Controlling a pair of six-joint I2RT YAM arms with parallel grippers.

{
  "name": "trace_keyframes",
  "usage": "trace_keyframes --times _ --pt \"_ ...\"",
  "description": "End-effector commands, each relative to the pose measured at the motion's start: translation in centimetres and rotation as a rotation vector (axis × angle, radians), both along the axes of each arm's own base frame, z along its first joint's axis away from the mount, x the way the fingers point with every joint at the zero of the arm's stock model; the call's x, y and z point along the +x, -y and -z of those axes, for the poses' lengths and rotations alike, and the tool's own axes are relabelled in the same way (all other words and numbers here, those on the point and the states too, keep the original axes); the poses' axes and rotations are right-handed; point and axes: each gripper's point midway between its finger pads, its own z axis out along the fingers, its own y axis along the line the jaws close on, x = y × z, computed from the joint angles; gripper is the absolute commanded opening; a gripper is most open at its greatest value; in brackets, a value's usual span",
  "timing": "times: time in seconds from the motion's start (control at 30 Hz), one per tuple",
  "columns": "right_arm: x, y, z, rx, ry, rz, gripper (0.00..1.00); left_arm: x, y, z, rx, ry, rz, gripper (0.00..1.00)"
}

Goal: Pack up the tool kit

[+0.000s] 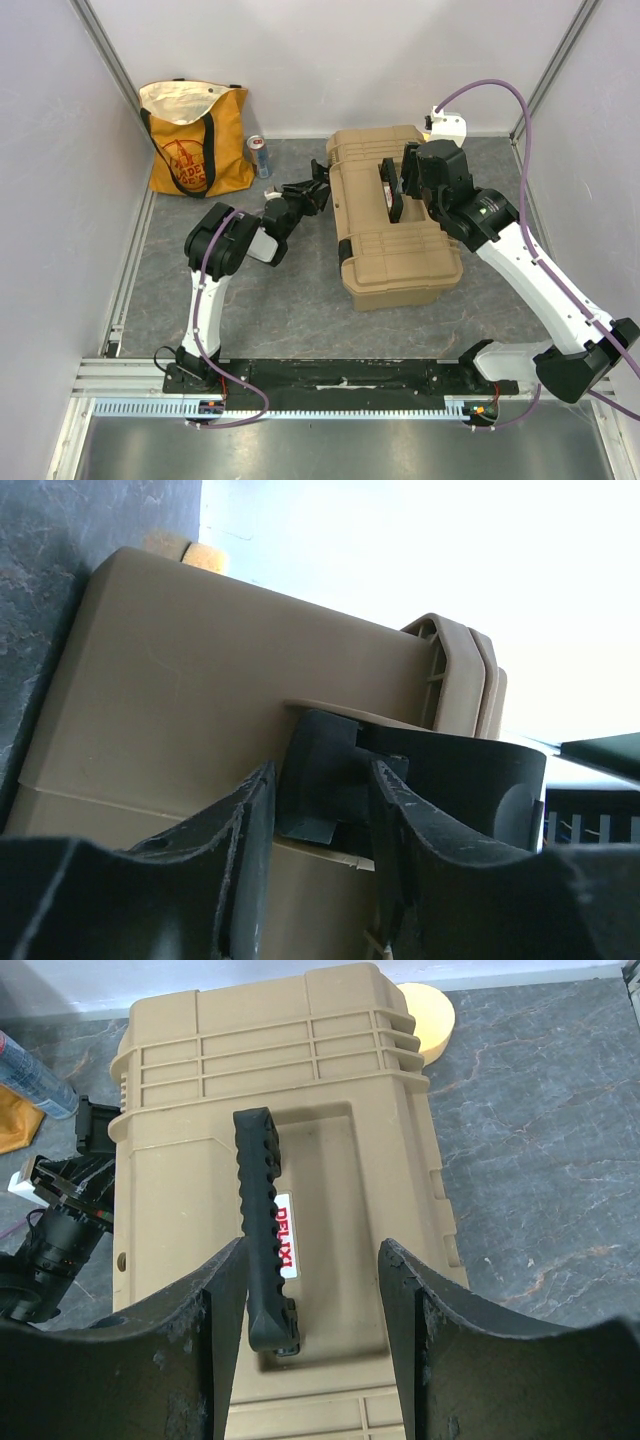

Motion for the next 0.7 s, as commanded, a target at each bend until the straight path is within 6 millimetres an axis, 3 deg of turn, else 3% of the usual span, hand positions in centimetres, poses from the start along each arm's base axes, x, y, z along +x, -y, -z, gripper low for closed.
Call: trace_keyframes --times 0.0,0.27,0.67 --pt "0.5 -0.4 -0.9 0.017 0.032 -0.01 0.61 -2.4 0.3 -9.2 -0.188 0.258 0.045 0.43" --pt "0.6 -0.5 -0.7 0.015 0.023 -0.012 0.61 -2.7 -0.3 -10.1 -0.134 0.3 0.028 0.28" --pt "0.7 -0.8 0.4 -0.008 -0.003 -0.026 0.62 -2.9 -0.4 -11.4 0.106 0.36 0.012 0.26"
